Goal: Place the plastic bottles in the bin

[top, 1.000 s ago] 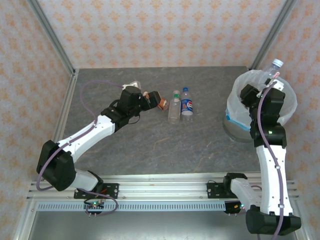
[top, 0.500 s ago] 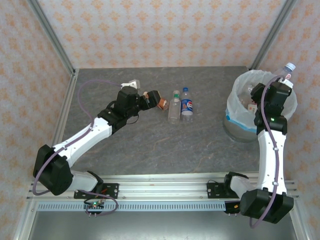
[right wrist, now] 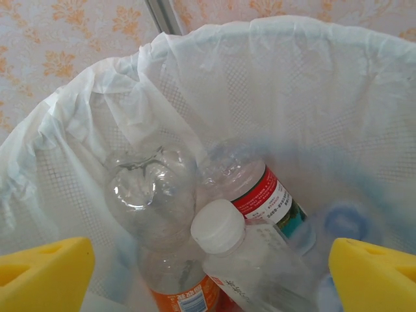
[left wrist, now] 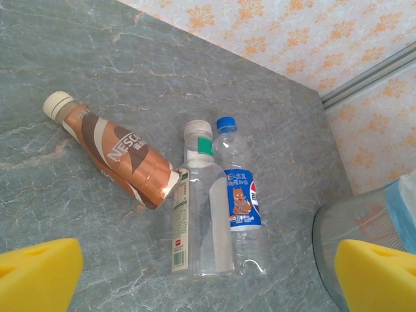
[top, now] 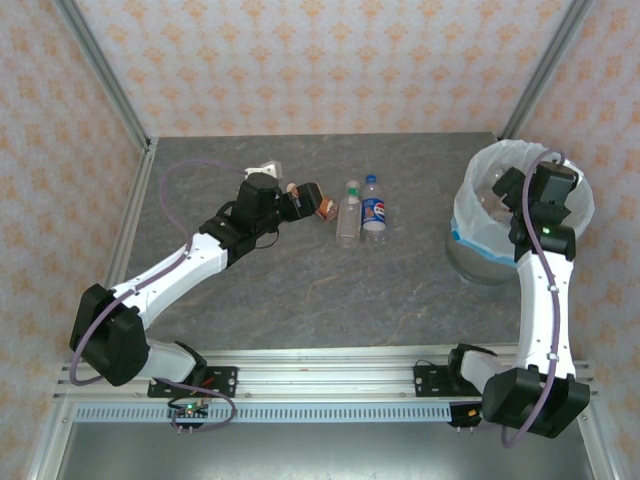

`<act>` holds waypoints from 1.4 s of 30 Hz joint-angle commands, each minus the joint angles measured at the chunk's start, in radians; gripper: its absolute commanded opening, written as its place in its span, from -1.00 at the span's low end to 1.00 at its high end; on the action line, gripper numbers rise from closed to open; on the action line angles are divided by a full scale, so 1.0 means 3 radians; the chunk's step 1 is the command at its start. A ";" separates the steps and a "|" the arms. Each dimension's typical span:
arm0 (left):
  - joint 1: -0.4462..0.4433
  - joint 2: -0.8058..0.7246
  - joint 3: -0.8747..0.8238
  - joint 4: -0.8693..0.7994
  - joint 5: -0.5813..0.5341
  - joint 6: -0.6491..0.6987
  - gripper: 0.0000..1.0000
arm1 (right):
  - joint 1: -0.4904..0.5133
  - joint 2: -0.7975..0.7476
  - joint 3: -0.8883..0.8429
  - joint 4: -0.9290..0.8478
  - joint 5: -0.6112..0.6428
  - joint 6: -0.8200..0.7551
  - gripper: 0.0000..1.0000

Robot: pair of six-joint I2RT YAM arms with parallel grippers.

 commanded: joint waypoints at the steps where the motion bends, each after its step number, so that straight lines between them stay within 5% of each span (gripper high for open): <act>1: 0.0023 0.0044 0.0111 -0.0044 0.0037 0.0048 1.00 | -0.0011 -0.0104 0.0129 -0.0138 0.0104 -0.0062 0.88; 22: 0.0021 0.0389 0.0334 -0.0225 0.0109 -0.0002 1.00 | 0.0160 -0.0333 0.0153 0.0027 -0.0674 -0.0087 0.98; 31: 0.0028 0.0523 0.0482 -0.0500 -0.0060 0.0006 1.00 | 0.0691 -0.0411 0.0167 0.0249 -0.0995 -0.0157 0.98; 42: 0.0029 0.0819 0.0805 -0.0865 -0.0218 -0.0107 1.00 | 0.1734 -0.0272 0.0191 0.0386 -0.0750 -0.0543 0.98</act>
